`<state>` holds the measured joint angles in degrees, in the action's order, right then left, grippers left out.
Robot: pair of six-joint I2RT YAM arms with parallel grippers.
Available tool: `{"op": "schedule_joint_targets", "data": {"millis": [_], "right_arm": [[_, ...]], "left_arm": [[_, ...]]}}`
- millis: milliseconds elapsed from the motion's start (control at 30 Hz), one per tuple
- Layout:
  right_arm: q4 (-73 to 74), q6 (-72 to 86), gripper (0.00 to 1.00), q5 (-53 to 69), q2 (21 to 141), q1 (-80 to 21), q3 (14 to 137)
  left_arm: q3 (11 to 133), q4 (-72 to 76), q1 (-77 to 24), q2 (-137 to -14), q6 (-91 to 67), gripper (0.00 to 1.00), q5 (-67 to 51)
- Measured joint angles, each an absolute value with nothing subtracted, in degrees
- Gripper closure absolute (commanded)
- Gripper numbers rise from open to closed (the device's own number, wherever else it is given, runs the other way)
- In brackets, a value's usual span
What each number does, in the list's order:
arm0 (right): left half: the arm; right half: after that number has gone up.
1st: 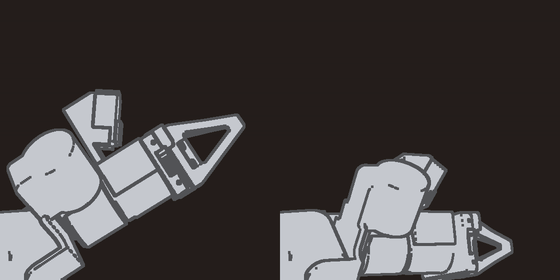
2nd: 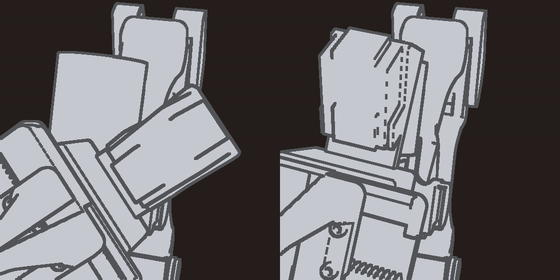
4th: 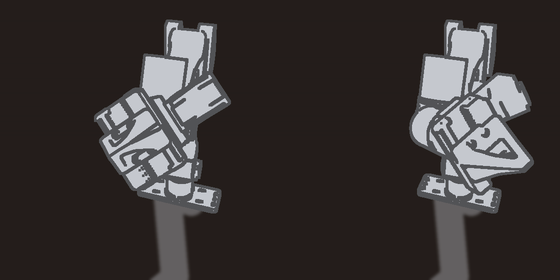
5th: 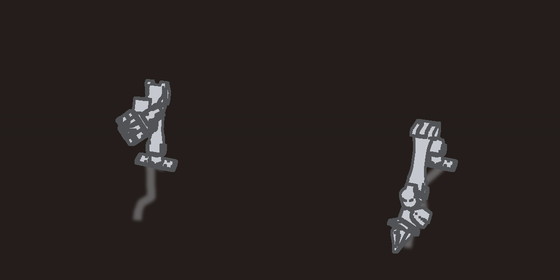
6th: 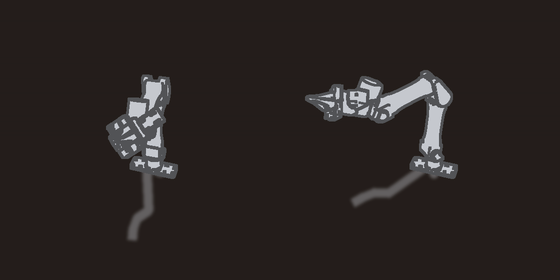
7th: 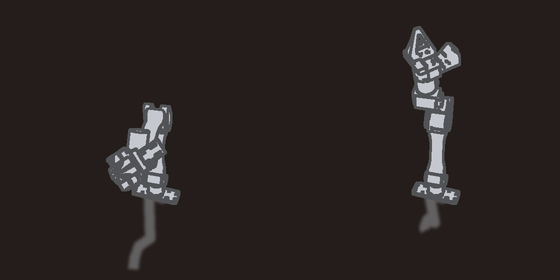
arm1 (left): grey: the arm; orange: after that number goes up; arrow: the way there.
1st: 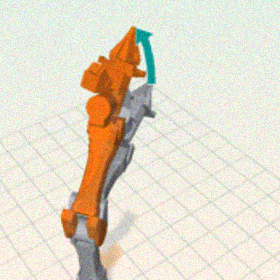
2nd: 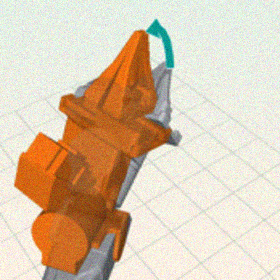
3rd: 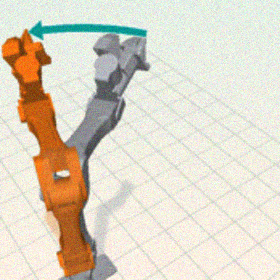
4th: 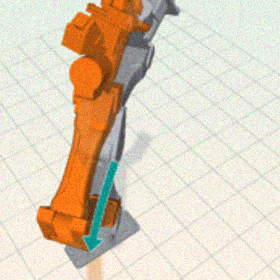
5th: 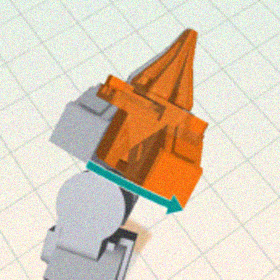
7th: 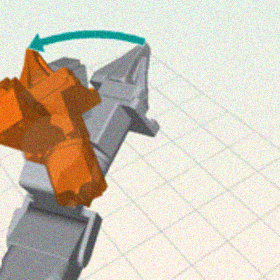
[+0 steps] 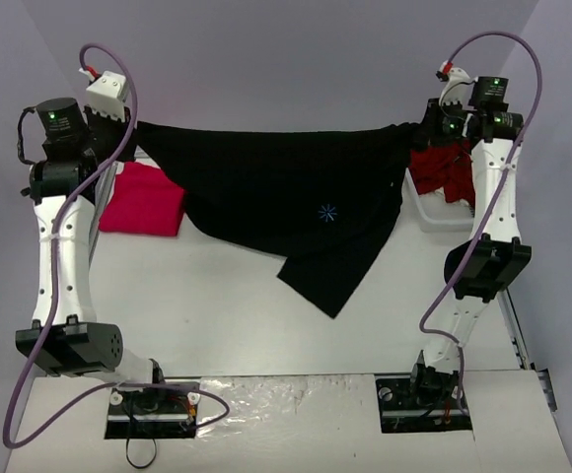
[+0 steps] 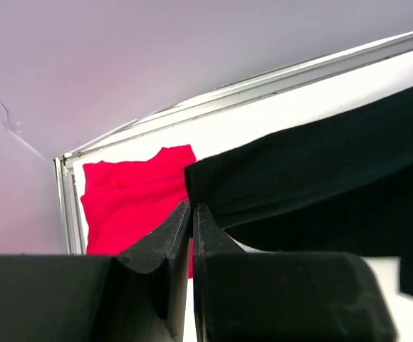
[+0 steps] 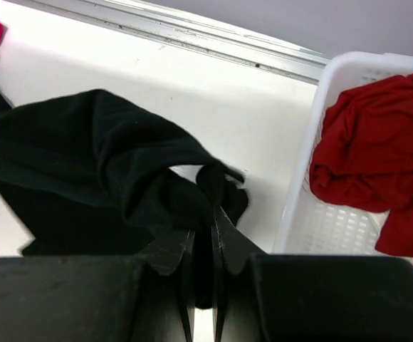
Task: Fold and stack the t-shirts
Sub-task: Flatten out the tshirt
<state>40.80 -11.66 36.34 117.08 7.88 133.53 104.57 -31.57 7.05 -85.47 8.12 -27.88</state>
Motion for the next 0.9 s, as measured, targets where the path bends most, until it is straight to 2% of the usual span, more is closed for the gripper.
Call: {"op": "schedule_joint_targets", "data": {"millis": [167, 400, 567, 733, 900], "right_arm": [[44.45, -12.71, 1.00, 39.97, 114.37, 10.92, 132.81], [48.31, -20.16, 1.00, 43.99, 100.33, 12.03, 111.57], [51.70, -26.61, 1.00, 43.72, 93.34, 12.03, 101.12], [54.17, -30.57, 1.00, 43.70, 87.53, 12.05, 99.37], [51.16, -28.08, 1.00, 42.57, 84.18, 12.08, 104.33]], "left_arm": [[102.61, -33.43, 8.01, -79.75, 8.27, 0.98, -29.52], [90.13, -35.62, 9.15, -65.84, 10.94, 0.98, -33.76], [83.61, -39.20, 9.19, -59.02, 13.26, 0.98, -37.06], [79.40, -39.86, 9.19, -54.04, 12.64, 0.98, -37.23], [79.29, -36.49, 9.28, -52.97, 8.95, 0.98, -35.29]]}}
